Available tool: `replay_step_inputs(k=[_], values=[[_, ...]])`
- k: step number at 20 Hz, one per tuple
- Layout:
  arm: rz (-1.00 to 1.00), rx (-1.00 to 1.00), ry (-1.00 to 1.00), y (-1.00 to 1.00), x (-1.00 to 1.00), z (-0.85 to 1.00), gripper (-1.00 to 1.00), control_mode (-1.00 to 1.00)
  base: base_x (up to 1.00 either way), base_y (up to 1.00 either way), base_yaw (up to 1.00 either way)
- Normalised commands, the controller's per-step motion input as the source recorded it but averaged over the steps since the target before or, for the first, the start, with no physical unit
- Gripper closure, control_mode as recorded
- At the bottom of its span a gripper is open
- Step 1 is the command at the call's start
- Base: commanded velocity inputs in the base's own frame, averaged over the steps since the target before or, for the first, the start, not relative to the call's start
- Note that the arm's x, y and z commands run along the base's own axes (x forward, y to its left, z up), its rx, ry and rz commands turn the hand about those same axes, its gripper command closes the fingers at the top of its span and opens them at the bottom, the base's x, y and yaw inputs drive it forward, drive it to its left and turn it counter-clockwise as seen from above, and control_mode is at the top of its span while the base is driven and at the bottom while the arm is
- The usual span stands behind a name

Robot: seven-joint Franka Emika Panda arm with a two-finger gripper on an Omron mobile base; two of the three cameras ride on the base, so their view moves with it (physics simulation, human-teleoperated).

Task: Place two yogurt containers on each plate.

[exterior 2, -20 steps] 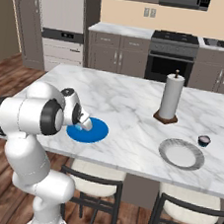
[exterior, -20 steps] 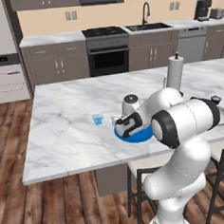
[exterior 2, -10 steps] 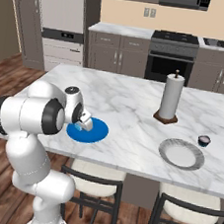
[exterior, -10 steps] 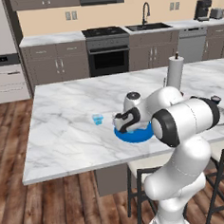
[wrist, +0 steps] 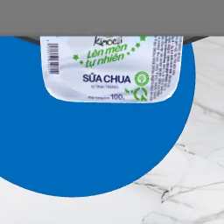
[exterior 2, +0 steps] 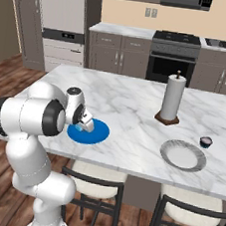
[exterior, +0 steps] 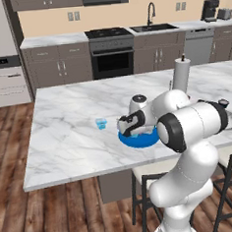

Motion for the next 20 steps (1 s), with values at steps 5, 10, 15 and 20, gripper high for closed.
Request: replay_step_inputs(k=[5, 10, 15, 20], values=[[0.00, 0.00, 0.00, 0.00, -0.02, 0.03, -1.00, -1.00, 0.00, 0.00, 0.00], [0.00, 0.00, 0.01, 0.00, 0.00, 0.05, -1.00, -1.00, 0.00, 0.00, 0.00], [0.00, 0.00, 0.01, 0.00, 0.00, 0.16, -1.00, -1.00, 0.00, 0.00, 0.00], [0.00, 0.00, 0.00, -0.01, -0.16, 0.29, -1.00, -1.00, 0.00, 0.00, 0.00]])
